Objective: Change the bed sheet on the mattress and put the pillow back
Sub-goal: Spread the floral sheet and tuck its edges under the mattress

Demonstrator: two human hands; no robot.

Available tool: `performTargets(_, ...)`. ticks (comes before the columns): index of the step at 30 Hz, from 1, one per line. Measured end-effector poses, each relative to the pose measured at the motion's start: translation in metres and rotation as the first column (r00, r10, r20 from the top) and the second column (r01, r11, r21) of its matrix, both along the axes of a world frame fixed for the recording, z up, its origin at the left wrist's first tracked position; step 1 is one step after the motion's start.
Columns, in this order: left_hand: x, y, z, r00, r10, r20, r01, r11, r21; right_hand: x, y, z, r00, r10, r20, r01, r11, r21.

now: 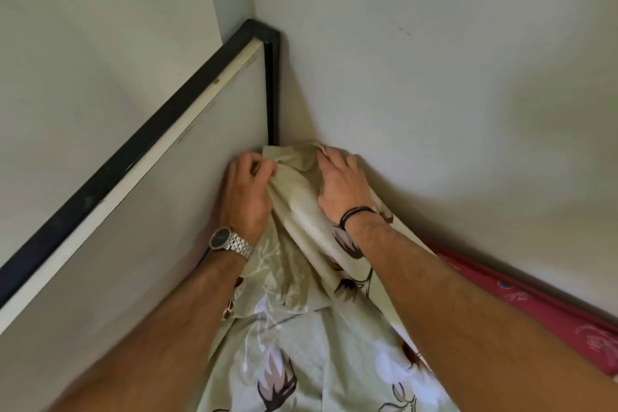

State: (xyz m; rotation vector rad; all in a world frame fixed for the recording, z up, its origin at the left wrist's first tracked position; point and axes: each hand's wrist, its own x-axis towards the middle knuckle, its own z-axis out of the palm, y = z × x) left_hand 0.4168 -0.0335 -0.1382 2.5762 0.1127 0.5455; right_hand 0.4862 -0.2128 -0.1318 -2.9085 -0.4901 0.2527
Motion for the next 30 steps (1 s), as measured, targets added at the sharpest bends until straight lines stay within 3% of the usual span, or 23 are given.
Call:
performTargets(4,-0.009,-0.008,-0.039,0.953,0.095,-0.288,-0.022,0.968,0.249,-0.010,0.003,-0.021,0.923,-0.117,-0.366,0.090,0.992,-0.090)
performTargets(6,-0.031,-0.024,-0.050,0.910,0.123,-0.396,-0.038,0.976,0.214,-0.021,0.006,-0.030,0.949,-0.171,-0.265,0.143,0.982,-0.123)
performTargets(8,-0.051,-0.040,-0.058,0.882,0.094,-0.463,-0.037,0.991,0.130,-0.029,0.014,-0.038,0.993,-0.089,-0.079,0.082,0.993,-0.088)
performTargets(10,-0.064,-0.052,-0.068,0.845,0.109,-0.524,-0.079,0.994,0.078,-0.027,0.024,-0.048,0.991,-0.011,-0.132,0.008,1.000,-0.025)
performTargets(13,-0.063,-0.053,-0.085,0.836,0.146,-0.529,-0.113,0.989,0.096,-0.002,0.037,-0.052,0.874,-0.076,-0.480,0.119,0.991,0.059)
performTargets(15,-0.056,-0.050,-0.092,0.849,0.164,-0.502,-0.127,0.986,0.107,0.016,0.043,-0.050,0.779,-0.077,-0.623,0.155,0.985,0.072)
performTargets(18,-0.042,-0.035,-0.099,0.840,0.179,-0.512,-0.162,0.984,0.078,0.026,0.053,-0.052,0.713,-0.058,-0.699,0.106,0.994,0.027)
performTargets(23,-0.024,-0.008,-0.108,0.812,0.206,-0.546,-0.320,0.940,-0.121,0.047,0.077,-0.076,0.606,-0.158,-0.779,0.227,0.974,-0.021)
performTargets(27,-0.037,0.000,-0.113,0.720,0.259,-0.644,-0.396,0.915,-0.075,0.063,0.086,-0.092,0.535,-0.150,-0.831,0.266,0.964,-0.003)
performTargets(30,-0.037,0.003,-0.121,0.722,0.277,-0.634,-0.420,0.904,-0.084,0.076,0.089,-0.099,0.527,-0.148,-0.837,0.220,0.975,-0.033)
